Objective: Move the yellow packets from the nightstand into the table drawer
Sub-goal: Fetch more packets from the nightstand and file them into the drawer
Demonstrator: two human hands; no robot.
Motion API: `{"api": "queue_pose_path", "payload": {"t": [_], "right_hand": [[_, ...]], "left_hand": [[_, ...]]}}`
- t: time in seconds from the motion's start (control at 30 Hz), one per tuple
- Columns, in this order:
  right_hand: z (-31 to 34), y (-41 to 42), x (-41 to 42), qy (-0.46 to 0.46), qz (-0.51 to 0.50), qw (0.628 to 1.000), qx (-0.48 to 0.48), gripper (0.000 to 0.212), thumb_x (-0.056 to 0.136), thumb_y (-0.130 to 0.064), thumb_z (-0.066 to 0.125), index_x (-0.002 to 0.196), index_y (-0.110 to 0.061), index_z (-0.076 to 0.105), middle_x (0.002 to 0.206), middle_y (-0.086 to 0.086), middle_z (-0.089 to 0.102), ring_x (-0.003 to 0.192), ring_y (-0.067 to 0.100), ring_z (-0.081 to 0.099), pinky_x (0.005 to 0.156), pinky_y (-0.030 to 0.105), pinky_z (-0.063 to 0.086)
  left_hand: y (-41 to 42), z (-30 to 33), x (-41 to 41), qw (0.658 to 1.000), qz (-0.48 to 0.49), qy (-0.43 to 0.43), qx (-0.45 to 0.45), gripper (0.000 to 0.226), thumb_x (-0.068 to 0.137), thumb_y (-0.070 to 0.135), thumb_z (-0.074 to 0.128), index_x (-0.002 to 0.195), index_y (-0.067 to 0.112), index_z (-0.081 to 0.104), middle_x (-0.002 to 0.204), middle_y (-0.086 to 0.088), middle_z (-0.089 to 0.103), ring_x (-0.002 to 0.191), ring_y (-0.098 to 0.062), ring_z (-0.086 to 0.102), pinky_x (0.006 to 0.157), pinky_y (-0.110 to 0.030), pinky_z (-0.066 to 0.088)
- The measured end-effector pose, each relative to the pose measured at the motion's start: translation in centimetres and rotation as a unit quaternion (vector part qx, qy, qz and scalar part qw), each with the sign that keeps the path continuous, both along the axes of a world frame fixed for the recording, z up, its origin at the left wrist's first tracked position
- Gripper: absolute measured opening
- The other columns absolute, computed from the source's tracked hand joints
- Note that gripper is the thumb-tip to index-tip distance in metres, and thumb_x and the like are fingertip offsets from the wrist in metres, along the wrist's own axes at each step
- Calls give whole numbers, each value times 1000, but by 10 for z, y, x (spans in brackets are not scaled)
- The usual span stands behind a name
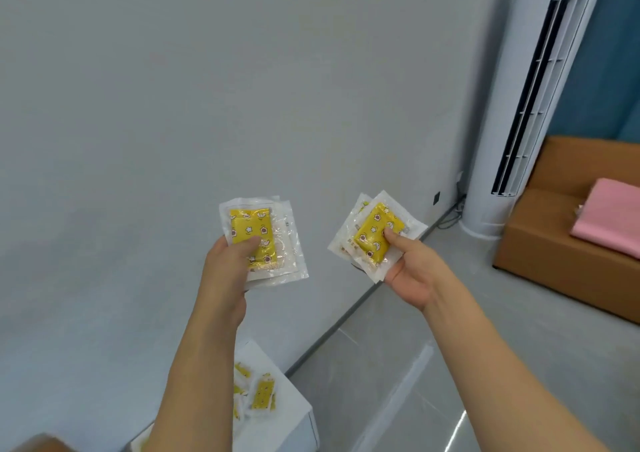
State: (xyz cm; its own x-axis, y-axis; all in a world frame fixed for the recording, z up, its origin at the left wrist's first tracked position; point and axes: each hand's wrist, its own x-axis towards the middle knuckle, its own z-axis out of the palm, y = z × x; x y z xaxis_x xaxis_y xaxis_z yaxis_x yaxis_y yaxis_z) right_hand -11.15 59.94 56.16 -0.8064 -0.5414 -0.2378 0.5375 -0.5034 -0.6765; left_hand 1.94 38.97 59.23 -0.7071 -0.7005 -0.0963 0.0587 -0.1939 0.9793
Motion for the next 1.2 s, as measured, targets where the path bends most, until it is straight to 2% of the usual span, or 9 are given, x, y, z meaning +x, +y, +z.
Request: {"api": "queue_pose_path", "payload": {"t": [0.17, 0.27, 0.4, 0.5, 0.6, 0.7, 0.9, 1.07, 1.2], "right_hand": [[-3, 70, 10, 24, -29, 998, 56, 33, 95, -3, 55, 127, -9, 59, 114, 13, 72, 90, 28, 74, 62, 44, 60], [-1, 110, 17, 32, -64, 994, 87, 28, 92, -2, 61, 119, -7, 63, 105, 11, 75, 83, 27, 75, 60, 42, 60], [1, 158, 30, 45, -122, 986, 108, 26, 88, -5, 66, 114, -8, 66, 103, 11, 75, 84, 25, 74, 63, 39, 61], [1, 193, 42, 35, -138, 984, 109, 29, 89, -10, 67, 118, -10, 65, 106, 10, 74, 87, 25, 73, 69, 37, 60], [5, 236, 55, 20, -152, 985, 74, 33, 92, -12, 63, 125, -12, 61, 111, 10, 73, 87, 24, 72, 62, 33, 59], [10, 291, 70, 16, -165, 985, 43, 30, 95, -13, 60, 124, -17, 60, 105, 5, 74, 84, 21, 72, 58, 31, 59], [11, 411, 98, 24, -170, 984, 50, 30, 95, -14, 60, 125, -17, 60, 106, 5, 74, 84, 20, 73, 56, 30, 58], [6, 481, 120, 21, -195, 978, 77, 33, 95, -12, 60, 128, -14, 59, 112, 8, 73, 84, 21, 73, 59, 32, 60], [-2, 524, 141, 3, -225, 970, 87, 32, 94, -11, 60, 126, -14, 60, 113, 9, 72, 88, 24, 72, 59, 33, 59]], "left_hand": [[82, -14, -4, 999, -32, -13, 9, 24, 94, 11, 59, 117, 18, 65, 107, -3, 74, 97, -24, 70, 82, -40, 55], [112, -21, -6, 998, -64, -20, 10, 26, 95, 12, 59, 120, 19, 64, 110, -3, 73, 100, -26, 70, 86, -43, 55], [147, -18, -9, 995, -96, -22, 26, 28, 94, 10, 59, 120, 18, 63, 110, -4, 73, 98, -26, 70, 81, -40, 56], [185, -14, 3, 993, -109, -21, 30, 26, 94, 10, 59, 117, 19, 64, 107, -3, 74, 97, -26, 70, 80, -40, 56], [225, -8, 18, 993, -112, -12, 41, 25, 92, 10, 59, 115, 17, 64, 102, -4, 74, 91, -25, 71, 73, -37, 55], [280, -3, 31, 993, -106, 15, 53, 23, 92, 16, 60, 115, 16, 66, 97, -2, 75, 84, -22, 71, 69, -34, 54], [412, -6, 50, 990, -109, 49, 73, 16, 96, 20, 60, 110, 17, 67, 97, -1, 76, 79, -16, 74, 56, -27, 57], [484, -18, 58, 989, -122, 20, 87, 25, 94, 17, 63, 119, 12, 64, 106, -8, 74, 90, -25, 73, 71, -37, 58], [524, -25, 62, 985, -150, -3, 87, 17, 93, 17, 64, 110, 15, 66, 104, -8, 75, 92, -27, 72, 82, -45, 57]]}}
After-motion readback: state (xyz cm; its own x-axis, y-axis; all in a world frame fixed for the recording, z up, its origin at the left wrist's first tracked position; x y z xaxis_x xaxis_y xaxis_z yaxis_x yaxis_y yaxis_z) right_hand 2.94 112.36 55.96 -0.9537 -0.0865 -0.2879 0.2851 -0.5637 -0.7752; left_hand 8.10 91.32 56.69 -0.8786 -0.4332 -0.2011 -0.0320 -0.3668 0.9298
